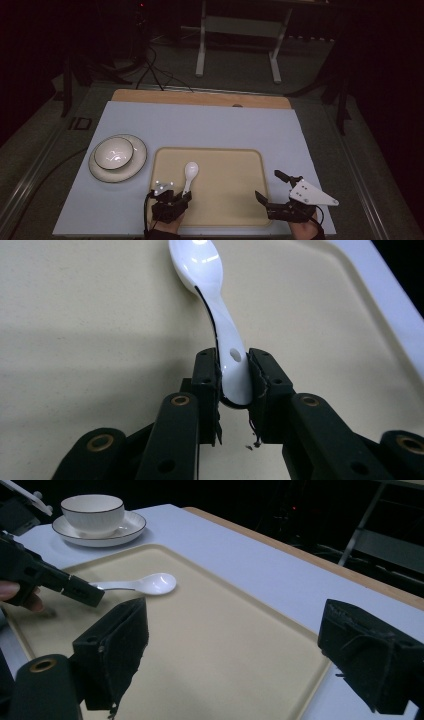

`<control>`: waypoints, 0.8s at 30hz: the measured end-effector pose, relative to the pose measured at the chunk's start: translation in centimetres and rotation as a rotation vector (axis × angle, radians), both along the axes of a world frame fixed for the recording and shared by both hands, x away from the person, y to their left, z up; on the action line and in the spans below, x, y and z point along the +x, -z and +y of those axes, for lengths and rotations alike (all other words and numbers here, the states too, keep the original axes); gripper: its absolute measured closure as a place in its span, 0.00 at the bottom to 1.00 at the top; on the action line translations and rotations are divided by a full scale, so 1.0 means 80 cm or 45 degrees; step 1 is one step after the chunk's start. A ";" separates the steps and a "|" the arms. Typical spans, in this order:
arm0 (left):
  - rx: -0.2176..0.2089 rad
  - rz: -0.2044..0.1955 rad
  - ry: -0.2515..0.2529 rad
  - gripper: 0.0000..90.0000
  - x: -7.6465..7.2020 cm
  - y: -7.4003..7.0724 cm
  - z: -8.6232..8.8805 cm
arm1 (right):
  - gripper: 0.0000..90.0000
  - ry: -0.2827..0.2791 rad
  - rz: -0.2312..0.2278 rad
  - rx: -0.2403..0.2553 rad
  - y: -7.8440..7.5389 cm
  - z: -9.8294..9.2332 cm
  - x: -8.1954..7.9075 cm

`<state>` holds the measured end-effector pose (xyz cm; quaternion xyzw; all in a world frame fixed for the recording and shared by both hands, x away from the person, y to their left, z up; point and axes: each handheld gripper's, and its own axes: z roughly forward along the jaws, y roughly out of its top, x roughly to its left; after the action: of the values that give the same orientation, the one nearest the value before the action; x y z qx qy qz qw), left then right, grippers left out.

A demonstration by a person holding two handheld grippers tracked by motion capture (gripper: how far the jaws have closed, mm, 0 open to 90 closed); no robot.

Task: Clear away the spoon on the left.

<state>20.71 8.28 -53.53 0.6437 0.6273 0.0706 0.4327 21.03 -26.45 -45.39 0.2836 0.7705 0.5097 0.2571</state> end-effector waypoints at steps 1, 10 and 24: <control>0.004 0.010 0.012 0.84 0.001 0.000 -0.001 | 0.14 0.000 0.000 -0.002 0.000 0.000 0.000; 0.037 0.050 0.043 0.80 0.005 0.005 -0.006 | 0.14 0.002 0.000 -0.002 0.000 -0.001 0.000; 0.128 -0.026 0.093 0.69 0.007 -0.015 -0.006 | 0.14 0.011 -0.001 -0.001 0.000 -0.003 -0.001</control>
<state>21.24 7.83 -52.31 0.6863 0.5946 0.0929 0.4085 20.94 -26.72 -45.41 0.2866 0.7694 0.5085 0.2596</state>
